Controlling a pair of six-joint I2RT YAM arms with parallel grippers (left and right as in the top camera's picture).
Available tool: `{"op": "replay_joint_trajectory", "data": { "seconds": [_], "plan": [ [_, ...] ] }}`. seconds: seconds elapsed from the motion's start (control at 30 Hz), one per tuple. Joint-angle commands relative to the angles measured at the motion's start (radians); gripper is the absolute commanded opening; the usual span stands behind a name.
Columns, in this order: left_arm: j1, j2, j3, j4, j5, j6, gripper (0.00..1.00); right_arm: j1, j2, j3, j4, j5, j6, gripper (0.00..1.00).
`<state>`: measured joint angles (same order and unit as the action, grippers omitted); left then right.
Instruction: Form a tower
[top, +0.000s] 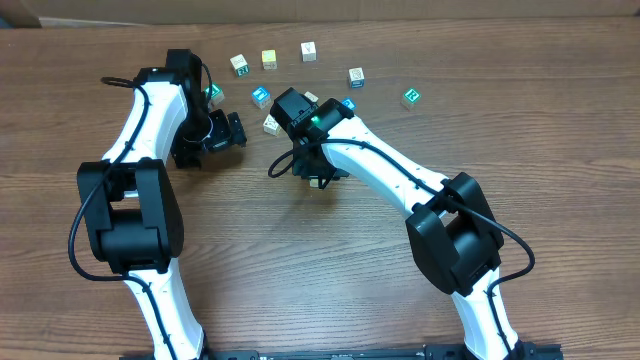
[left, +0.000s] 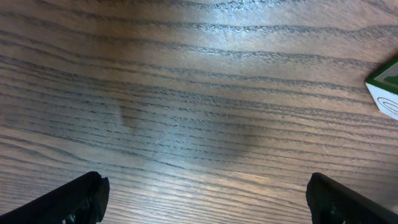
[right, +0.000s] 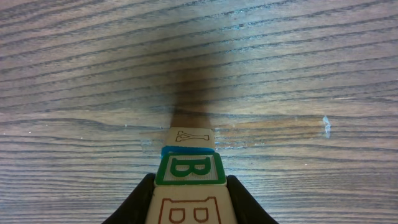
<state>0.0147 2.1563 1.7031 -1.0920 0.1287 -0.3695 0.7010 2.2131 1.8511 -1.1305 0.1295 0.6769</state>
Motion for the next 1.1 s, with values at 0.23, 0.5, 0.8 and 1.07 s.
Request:
{"op": "replay_joint_trajectory", "data": {
  "seconds": [0.23,0.5,0.8,1.07],
  "plan": [
    [-0.005,-0.019,0.020,0.002,-0.009,0.004,1.00,0.000,-0.042,0.031,0.000,-0.003,0.031,0.27],
    [-0.003,-0.019,0.020,0.002,-0.009,0.004,1.00,0.000,-0.042,0.031,0.001,-0.003,0.030,0.27],
    [-0.002,-0.019,0.020,0.005,-0.009,0.004,1.00,0.001,-0.042,0.027,0.009,-0.003,0.031,0.27],
    [-0.002,-0.019,0.020,0.004,-0.009,0.004,1.00,0.008,-0.042,0.027,0.017,-0.003,0.026,0.27]
  ]
}}
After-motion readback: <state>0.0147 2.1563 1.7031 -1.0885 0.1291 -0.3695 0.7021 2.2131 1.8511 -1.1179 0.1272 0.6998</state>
